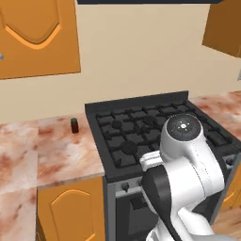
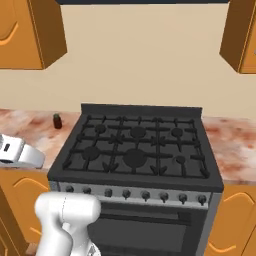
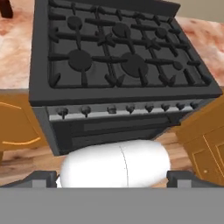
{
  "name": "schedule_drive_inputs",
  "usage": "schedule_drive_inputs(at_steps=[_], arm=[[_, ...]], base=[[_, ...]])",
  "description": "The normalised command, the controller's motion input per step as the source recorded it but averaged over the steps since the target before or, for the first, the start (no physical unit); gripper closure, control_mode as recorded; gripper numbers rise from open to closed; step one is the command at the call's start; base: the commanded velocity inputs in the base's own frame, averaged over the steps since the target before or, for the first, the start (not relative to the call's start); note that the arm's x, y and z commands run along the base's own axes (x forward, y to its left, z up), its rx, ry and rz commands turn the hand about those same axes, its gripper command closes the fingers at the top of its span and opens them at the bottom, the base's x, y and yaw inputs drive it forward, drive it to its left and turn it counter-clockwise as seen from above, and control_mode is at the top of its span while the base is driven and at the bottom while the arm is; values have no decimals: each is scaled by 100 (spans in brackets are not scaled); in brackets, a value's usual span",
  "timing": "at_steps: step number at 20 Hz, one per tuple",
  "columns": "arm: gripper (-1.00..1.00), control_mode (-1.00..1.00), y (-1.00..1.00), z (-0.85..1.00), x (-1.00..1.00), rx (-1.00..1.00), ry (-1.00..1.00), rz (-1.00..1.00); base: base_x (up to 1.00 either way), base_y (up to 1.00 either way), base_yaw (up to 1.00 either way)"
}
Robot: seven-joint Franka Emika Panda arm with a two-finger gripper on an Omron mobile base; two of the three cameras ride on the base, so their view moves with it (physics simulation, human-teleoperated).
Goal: Collect the paprika, ketchup, and shaker from the cabinet and place them next to the stove.
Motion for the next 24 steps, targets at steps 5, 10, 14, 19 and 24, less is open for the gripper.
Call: schedule_drive_inputs(at_steps=[5, 10, 14, 19, 24], arm=[[-100, 100, 0, 0, 0, 0, 0, 0], [-100, 100, 0, 0, 0, 0, 0, 0], [-100, 100, 0, 0, 0, 0, 0, 0], [-100, 100, 0, 0, 0, 0, 0, 0], [-100, 100, 0, 0, 0, 0, 0, 0]], base=[[-47, 0, -49], [-33, 0, -58], [-30, 0, -63], [-28, 0, -64], [-27, 0, -64]])
